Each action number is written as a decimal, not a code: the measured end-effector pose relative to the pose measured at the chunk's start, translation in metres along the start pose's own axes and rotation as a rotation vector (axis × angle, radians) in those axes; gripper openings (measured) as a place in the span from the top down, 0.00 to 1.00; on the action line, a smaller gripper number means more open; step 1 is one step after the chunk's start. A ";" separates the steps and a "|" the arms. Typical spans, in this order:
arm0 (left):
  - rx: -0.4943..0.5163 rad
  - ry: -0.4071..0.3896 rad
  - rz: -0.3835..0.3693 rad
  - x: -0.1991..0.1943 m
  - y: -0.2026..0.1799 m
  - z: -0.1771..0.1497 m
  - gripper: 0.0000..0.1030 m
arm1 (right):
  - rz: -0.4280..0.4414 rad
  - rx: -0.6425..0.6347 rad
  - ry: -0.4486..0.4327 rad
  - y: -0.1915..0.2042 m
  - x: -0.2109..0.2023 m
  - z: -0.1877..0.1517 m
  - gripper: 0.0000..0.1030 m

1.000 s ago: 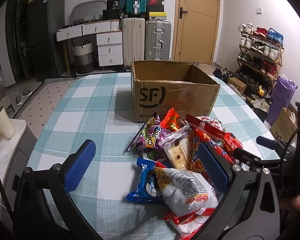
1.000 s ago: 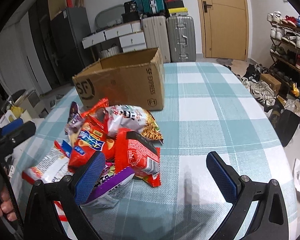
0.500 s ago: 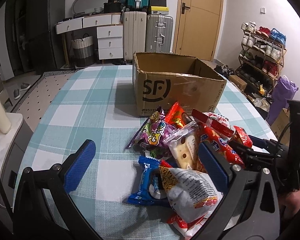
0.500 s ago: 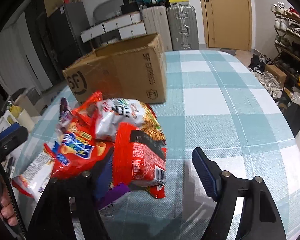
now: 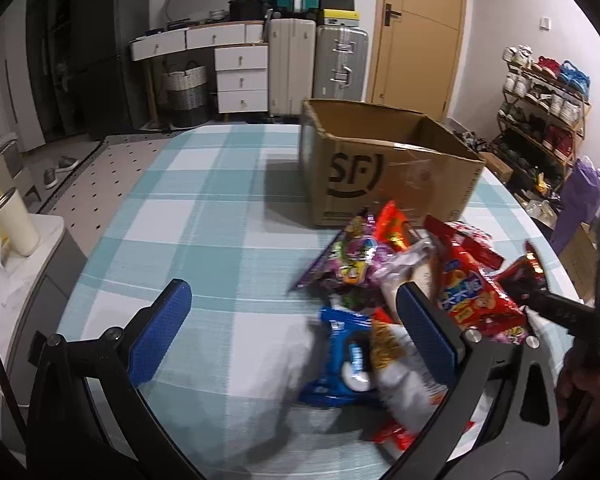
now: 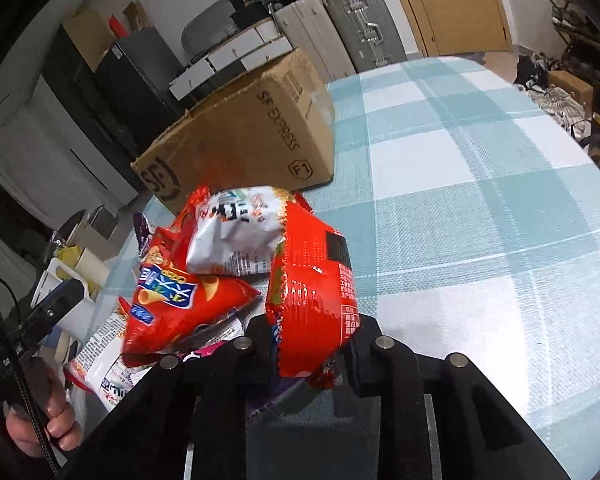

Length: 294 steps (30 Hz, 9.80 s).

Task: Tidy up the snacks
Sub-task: 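Lift the red chip bag with the right gripper while the left gripper lifts the white cracker bag, then carry both bags over the cardboard box and open both grippers to drop them, then move both grippers back from the box toward the remaining snack pile, then grasp the purple candy bag with the right gripper while the left gripper grasps the blue Oreo pack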

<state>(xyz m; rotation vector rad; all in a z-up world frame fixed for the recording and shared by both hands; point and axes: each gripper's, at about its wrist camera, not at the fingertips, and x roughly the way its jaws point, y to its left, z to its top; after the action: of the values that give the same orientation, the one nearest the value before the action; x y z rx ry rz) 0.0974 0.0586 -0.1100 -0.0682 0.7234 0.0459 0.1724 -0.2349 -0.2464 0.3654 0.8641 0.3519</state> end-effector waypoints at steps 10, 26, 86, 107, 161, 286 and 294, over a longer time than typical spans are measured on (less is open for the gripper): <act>-0.014 0.014 0.019 -0.010 0.020 -0.006 0.01 | 0.022 -0.020 -0.048 0.010 -0.025 -0.005 0.77; 0.039 0.119 -0.189 -0.019 -0.025 -0.017 0.01 | 0.006 -0.030 -0.115 0.012 -0.065 -0.013 0.77; 0.125 0.100 -0.346 -0.048 -0.049 0.005 0.56 | 0.087 -0.154 -0.181 0.071 -0.129 -0.016 0.77; 0.152 0.072 -0.369 -0.021 -0.055 0.147 0.56 | 0.186 -0.242 -0.132 0.116 -0.097 0.100 0.77; 0.166 0.081 -0.187 0.098 -0.058 0.219 0.24 | 0.078 -0.268 -0.144 0.104 -0.013 0.186 0.23; -0.058 0.227 -0.108 -0.017 0.020 -0.043 0.01 | 0.141 -0.124 0.048 0.069 -0.051 -0.069 0.66; -0.022 0.250 -0.115 -0.004 0.008 -0.040 0.01 | 0.137 -0.122 0.006 0.058 -0.069 -0.072 0.66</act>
<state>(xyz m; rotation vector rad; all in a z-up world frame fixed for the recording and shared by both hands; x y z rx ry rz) 0.0676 0.0631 -0.1379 -0.1382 0.9675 -0.0654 0.0658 -0.2022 -0.2180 0.3111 0.8213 0.5299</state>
